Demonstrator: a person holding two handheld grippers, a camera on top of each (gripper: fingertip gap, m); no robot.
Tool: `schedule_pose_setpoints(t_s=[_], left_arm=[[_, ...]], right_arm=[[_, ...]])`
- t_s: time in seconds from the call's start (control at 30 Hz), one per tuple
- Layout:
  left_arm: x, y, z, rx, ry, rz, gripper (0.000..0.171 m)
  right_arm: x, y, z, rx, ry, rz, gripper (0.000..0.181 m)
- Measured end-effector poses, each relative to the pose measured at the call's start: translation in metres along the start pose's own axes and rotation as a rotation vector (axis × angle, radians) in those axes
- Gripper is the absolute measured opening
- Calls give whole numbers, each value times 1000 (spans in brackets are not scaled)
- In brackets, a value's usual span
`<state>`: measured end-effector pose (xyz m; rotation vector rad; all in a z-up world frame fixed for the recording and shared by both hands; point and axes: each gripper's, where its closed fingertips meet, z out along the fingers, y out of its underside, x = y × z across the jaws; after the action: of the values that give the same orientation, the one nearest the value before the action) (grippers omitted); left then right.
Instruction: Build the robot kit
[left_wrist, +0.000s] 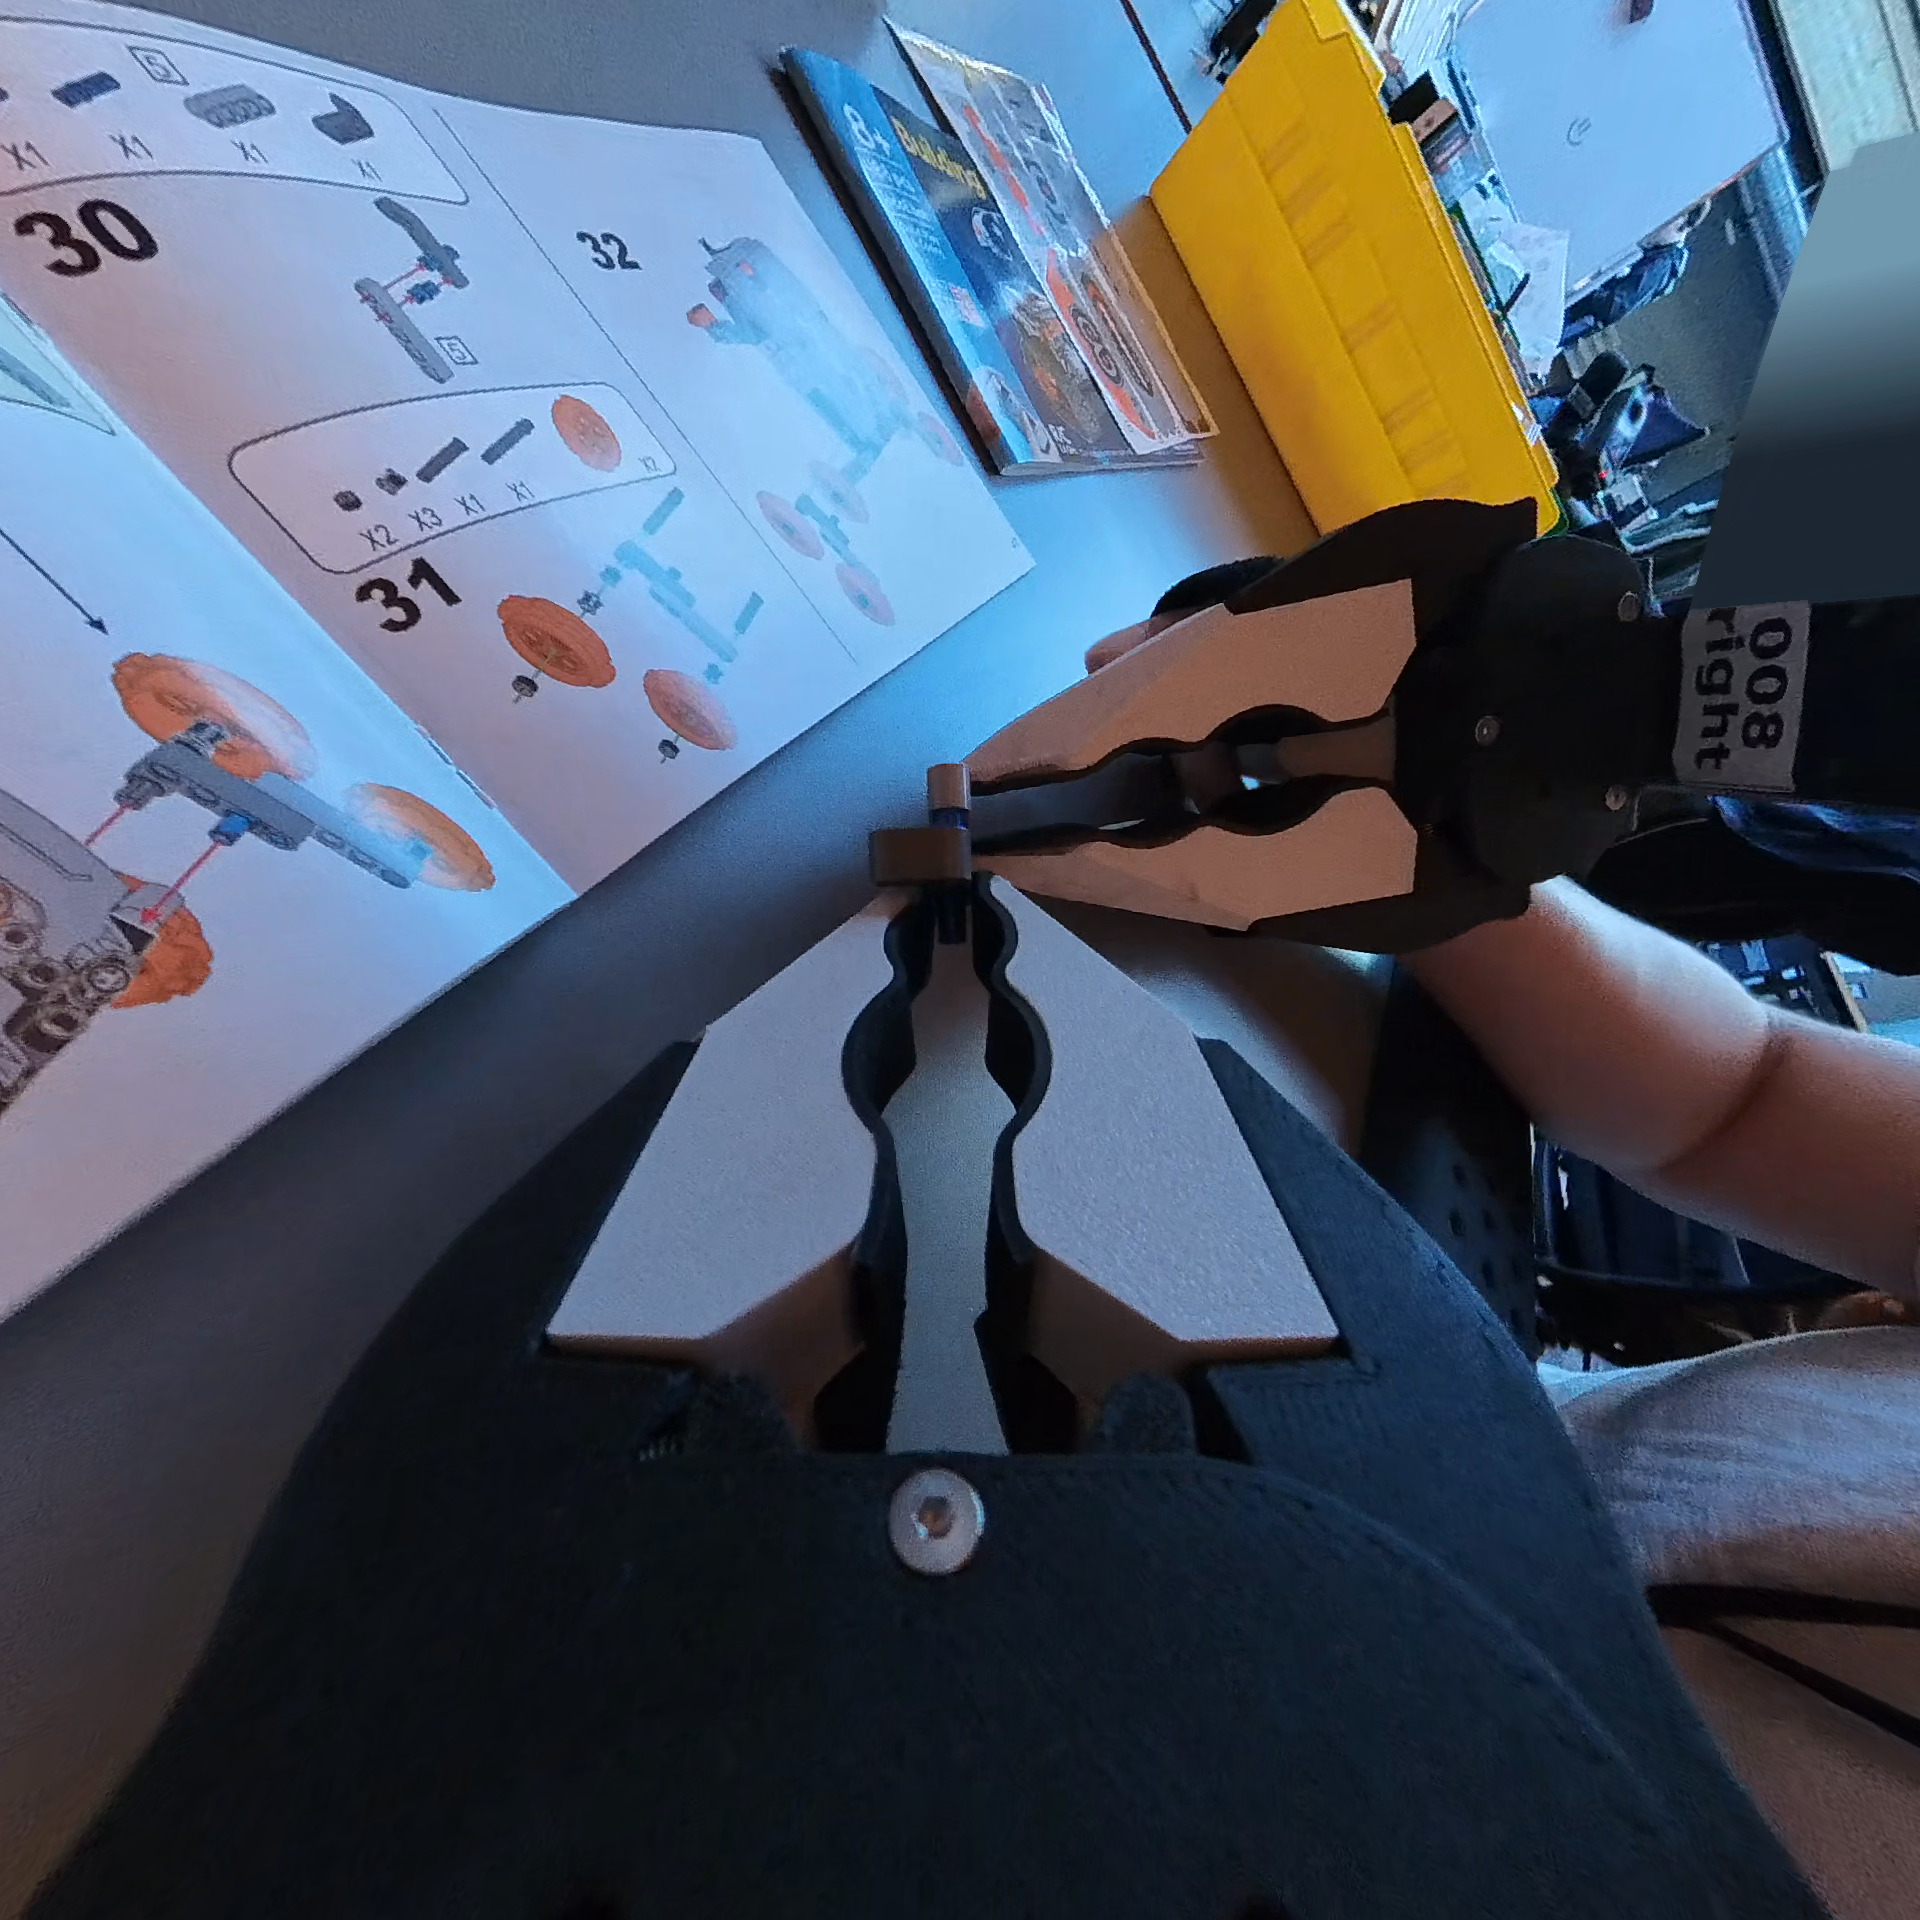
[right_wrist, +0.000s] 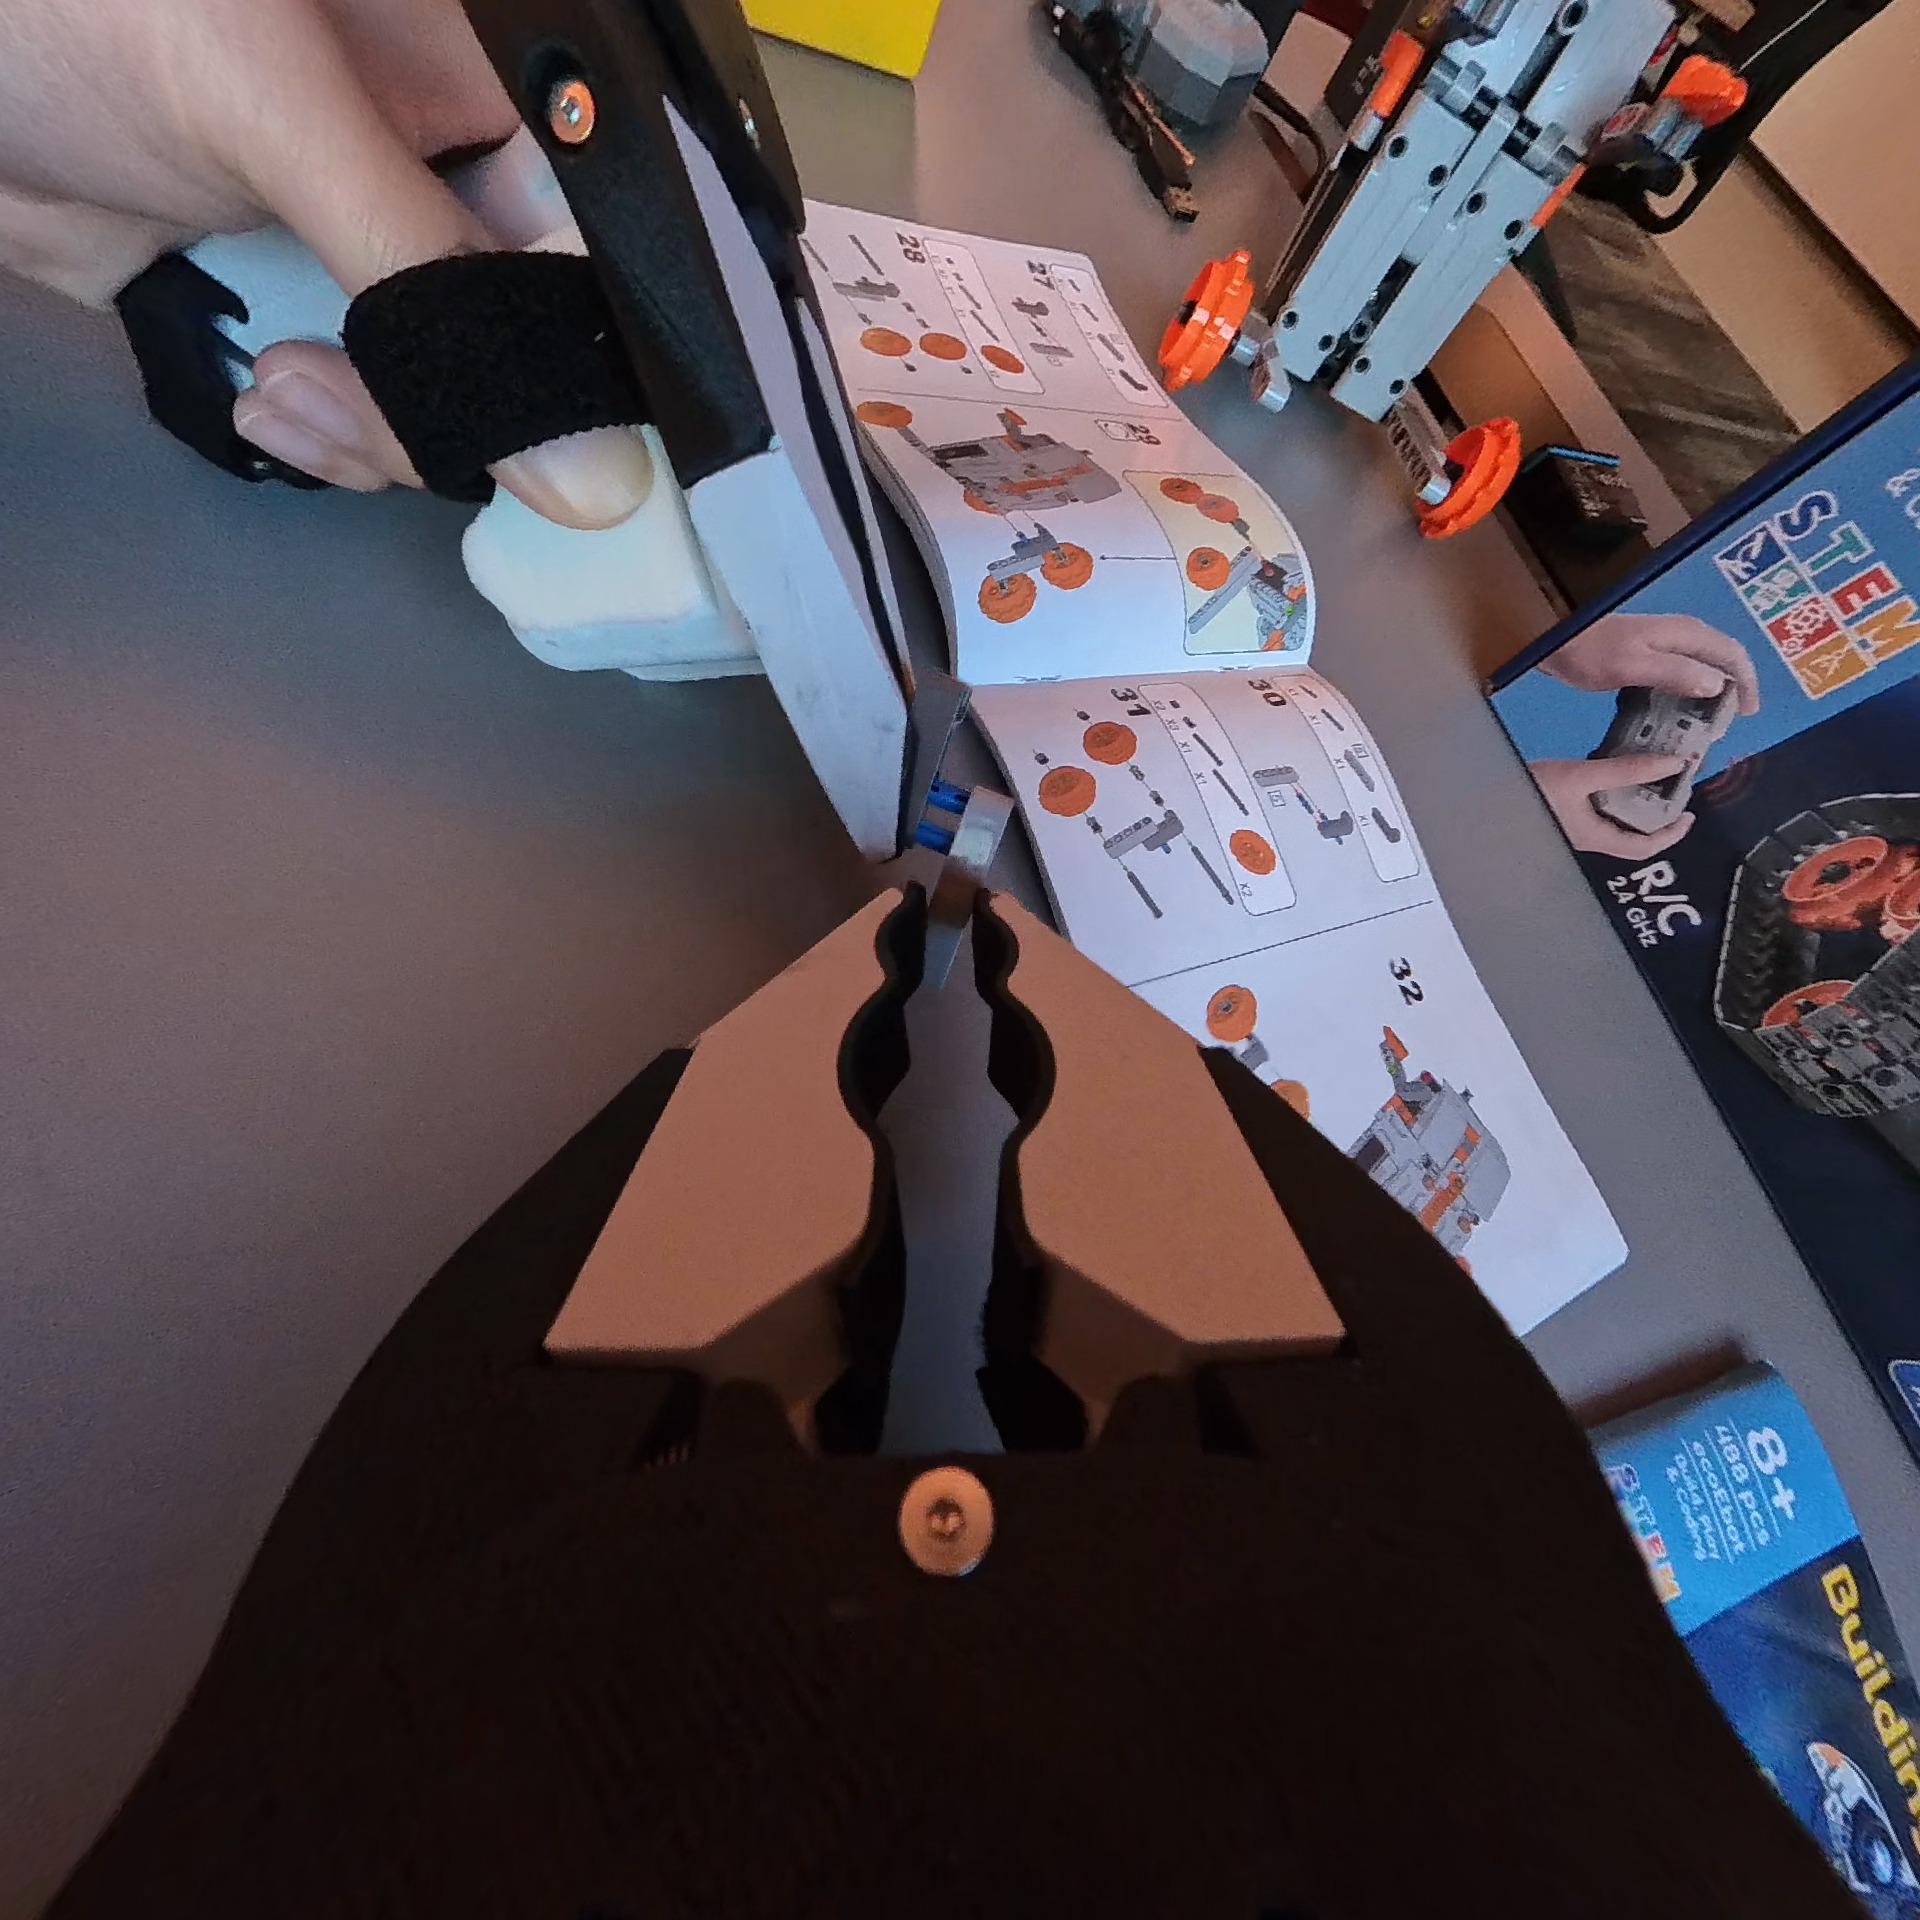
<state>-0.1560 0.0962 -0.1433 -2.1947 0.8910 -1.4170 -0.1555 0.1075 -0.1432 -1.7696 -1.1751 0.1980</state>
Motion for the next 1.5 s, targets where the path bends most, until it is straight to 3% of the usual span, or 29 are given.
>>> schedule_pose_setpoints(t_s=[0.57,0.77,0.8,0.87,0.93,1.03,1.13,1.27,1.4,1.5], left_arm=[[4,7,6,-86,-22,147,4],[4,9,8,-106,-43,185,4],[4,9,8,-108,-44,188,4],[5,9,9,-104,-36,178,4],[5,8,9,-103,-28,172,4],[6,8,5,-94,-15,155,4],[8,12,0,-114,11,121,4],[21,22,-3,-166,127,53,4],[21,31,-3,-221,118,111,4],[22,33,-3,-242,114,166,4]], right_arm=[[-12,9,-8,-10,-225,71,21],[-11,11,-10,5,-304,86,38],[-11,12,-11,5,-355,116,37],[-12,15,-12,-14,-461,185,5],[-2,17,-10,-30,-452,216,20],[8,12,-10,-47,-406,212,21],[6,2,-12,-51,-493,188,22],[-9,-19,-20,89,-641,42,26],[-18,-16,-17,82,-630,-32,12],[-26,-17,-18,83,-660,-40,12]])
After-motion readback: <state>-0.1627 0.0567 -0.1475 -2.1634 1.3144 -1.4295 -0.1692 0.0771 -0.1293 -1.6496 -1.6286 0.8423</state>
